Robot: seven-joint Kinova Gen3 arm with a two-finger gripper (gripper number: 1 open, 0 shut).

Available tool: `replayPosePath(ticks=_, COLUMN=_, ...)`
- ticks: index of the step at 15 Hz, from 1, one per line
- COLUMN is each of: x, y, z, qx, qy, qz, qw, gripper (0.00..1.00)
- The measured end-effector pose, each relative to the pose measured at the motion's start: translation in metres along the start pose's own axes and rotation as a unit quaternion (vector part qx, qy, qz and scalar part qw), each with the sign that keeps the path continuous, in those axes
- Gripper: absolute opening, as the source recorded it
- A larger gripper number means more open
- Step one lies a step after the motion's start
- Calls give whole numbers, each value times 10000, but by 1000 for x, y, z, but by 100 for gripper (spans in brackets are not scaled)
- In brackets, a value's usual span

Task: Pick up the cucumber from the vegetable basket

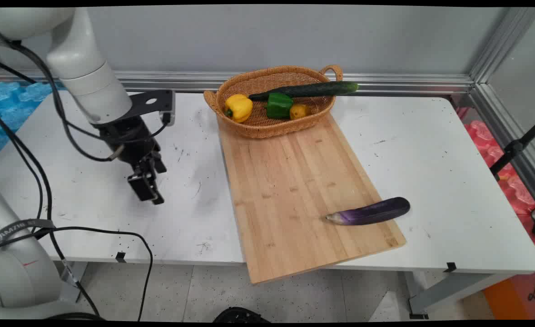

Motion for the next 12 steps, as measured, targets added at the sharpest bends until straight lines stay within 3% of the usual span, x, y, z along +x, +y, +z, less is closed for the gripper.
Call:
replayPosePath(ticks=6, x=58, y=-31, z=-10, qx=359, qy=543, qz=166, qw=9977, gripper=100)
replayPosePath(ticks=12, x=120, y=-67, z=-27, qx=732, qy=1119, qz=413, qw=9902, gripper=100)
